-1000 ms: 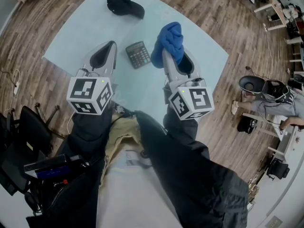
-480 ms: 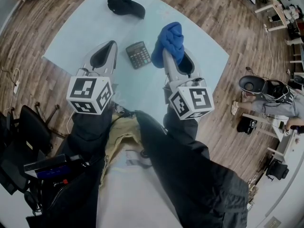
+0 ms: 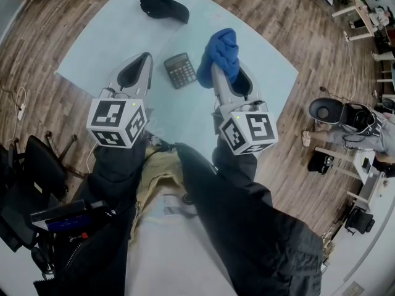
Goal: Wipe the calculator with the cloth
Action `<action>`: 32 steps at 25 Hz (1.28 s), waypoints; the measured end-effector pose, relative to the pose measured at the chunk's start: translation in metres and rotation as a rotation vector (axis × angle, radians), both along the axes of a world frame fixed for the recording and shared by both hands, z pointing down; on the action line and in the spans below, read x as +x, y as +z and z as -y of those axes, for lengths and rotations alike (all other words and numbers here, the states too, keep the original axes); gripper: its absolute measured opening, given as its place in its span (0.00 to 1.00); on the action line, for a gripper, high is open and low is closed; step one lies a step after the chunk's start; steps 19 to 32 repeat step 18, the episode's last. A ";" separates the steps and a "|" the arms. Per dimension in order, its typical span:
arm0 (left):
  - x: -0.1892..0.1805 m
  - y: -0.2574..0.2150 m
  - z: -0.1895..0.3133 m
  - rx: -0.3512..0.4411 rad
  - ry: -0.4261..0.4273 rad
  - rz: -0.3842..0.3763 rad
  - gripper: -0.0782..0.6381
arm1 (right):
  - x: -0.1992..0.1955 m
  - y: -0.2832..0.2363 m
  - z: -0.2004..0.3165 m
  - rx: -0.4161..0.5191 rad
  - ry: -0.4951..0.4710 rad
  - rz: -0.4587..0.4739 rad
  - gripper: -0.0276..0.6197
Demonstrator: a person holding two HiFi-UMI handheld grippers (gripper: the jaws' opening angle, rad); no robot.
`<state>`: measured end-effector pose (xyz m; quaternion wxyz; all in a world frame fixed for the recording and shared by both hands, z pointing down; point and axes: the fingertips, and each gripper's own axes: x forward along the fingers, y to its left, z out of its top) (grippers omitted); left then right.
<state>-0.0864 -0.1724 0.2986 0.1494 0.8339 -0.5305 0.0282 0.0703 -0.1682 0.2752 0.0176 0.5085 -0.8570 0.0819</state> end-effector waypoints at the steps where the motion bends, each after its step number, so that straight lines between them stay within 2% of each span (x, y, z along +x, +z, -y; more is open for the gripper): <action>1: 0.000 0.000 0.000 -0.001 0.000 0.000 0.10 | 0.000 0.000 0.000 0.000 -0.001 0.001 0.23; 32: 0.002 0.004 0.001 -0.011 0.004 0.007 0.10 | -0.001 0.003 0.002 -0.009 -0.011 0.006 0.23</action>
